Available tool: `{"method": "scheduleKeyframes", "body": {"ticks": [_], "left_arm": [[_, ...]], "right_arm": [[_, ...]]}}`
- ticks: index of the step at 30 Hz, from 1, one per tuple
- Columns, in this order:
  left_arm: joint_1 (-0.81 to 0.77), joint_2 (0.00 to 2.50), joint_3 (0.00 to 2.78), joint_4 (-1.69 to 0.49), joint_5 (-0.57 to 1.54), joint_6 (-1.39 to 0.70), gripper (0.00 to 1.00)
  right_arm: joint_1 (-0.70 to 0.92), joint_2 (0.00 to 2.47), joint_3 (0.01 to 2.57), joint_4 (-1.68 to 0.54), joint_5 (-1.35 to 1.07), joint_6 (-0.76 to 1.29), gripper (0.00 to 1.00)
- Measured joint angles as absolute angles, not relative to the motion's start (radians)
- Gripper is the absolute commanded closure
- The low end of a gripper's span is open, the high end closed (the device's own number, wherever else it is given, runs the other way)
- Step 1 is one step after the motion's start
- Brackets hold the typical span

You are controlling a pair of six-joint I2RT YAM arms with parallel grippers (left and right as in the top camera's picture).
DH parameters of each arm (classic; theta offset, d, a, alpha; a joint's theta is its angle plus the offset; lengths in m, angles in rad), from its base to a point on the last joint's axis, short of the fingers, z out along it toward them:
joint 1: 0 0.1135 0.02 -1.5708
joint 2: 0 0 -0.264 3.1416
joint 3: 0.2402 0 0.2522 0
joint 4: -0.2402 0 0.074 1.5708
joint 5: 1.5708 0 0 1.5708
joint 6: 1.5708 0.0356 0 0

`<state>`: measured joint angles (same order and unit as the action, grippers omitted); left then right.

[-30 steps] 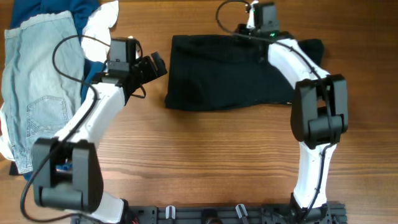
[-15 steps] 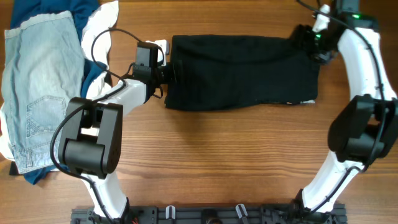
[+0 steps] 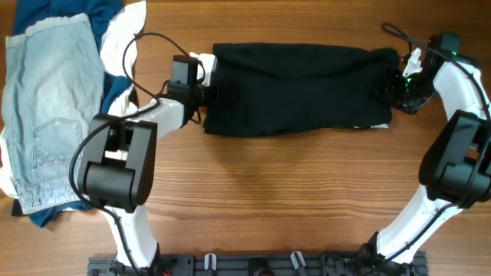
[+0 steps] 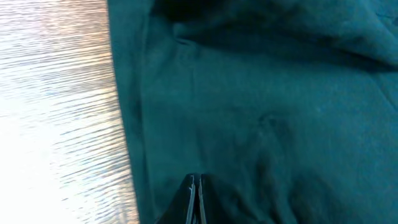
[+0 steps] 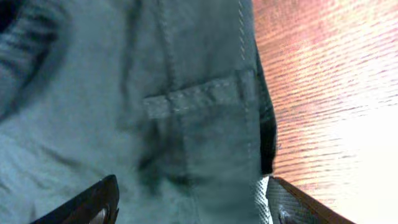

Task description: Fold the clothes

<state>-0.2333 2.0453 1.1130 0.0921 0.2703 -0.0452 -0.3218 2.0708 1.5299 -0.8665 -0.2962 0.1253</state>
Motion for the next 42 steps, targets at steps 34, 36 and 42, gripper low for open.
{"method": "scheduleKeyframes", "body": {"ticks": [34, 36, 42], "left_arm": [[-0.241, 1.985, 1.123, -0.08, 0.209, -0.065, 0.96], [-0.242, 1.944, 1.121, -0.125, 0.209, -0.07, 0.96], [-0.242, 1.867, 1.12, -0.183, 0.231, -0.095, 0.96]], "right_arm": [[-0.396, 2.045, 1.553, -0.896, -0.531, 0.064, 0.96], [-0.398, 1.98, 1.613, -0.971, -0.531, 0.036, 0.96], [-0.256, 1.835, 1.716, -1.033, -0.525, -0.032, 0.96]]}}
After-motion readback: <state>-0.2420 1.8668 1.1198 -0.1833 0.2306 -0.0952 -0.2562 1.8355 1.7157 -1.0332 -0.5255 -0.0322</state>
